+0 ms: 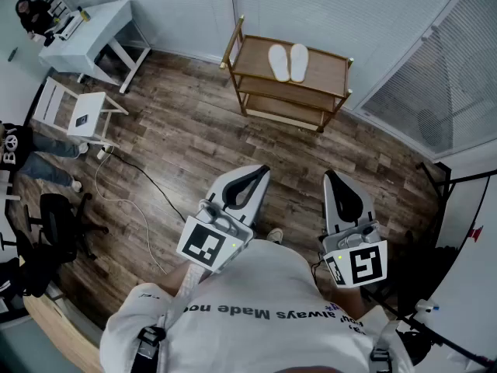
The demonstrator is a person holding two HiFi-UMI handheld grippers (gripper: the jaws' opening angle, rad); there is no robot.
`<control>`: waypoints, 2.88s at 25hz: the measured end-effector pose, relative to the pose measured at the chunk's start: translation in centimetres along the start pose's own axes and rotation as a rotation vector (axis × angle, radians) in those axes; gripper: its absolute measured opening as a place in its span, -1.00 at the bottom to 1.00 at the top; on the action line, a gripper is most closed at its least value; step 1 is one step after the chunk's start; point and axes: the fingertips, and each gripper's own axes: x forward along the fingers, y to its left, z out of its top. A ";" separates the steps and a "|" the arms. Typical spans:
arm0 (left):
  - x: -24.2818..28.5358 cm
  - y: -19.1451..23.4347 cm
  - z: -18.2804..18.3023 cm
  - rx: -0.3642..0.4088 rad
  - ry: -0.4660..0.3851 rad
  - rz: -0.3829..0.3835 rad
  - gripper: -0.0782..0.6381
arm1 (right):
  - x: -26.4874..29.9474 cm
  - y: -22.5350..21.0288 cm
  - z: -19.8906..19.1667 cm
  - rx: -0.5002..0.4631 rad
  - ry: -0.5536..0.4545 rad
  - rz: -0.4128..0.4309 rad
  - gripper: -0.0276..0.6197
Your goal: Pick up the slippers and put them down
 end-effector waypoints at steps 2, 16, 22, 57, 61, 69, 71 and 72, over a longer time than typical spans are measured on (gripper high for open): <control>0.0 -0.1 0.1 0.004 0.013 0.003 -0.75 | 0.0 0.0 0.2 -0.007 -0.001 0.003 -0.87; 0.3 4.1 0.4 -0.001 0.012 -0.002 -0.75 | 4.1 0.3 0.9 -0.001 -0.033 -0.030 -0.86; 0.5 8.0 0.1 0.000 0.020 -0.022 -0.75 | 7.7 0.5 0.6 0.019 -0.034 -0.067 -0.86; 29.5 21.7 1.6 0.004 0.036 -0.002 -0.75 | 27.9 -24.0 -0.3 0.063 -0.025 -0.060 -0.86; 33.7 23.1 1.2 0.004 0.034 0.018 -0.75 | 30.3 -27.7 -0.9 0.075 -0.016 -0.043 -0.86; 37.6 26.9 0.3 0.004 0.055 0.056 -0.75 | 35.4 -30.4 -1.7 0.078 0.000 0.000 -0.86; 38.2 28.1 0.8 0.003 0.033 0.055 -0.75 | 36.8 -30.5 -1.4 0.074 -0.001 0.003 -0.86; 38.5 28.6 1.2 0.004 0.011 0.050 -0.75 | 37.5 -30.6 -1.3 0.071 -0.003 0.002 -0.86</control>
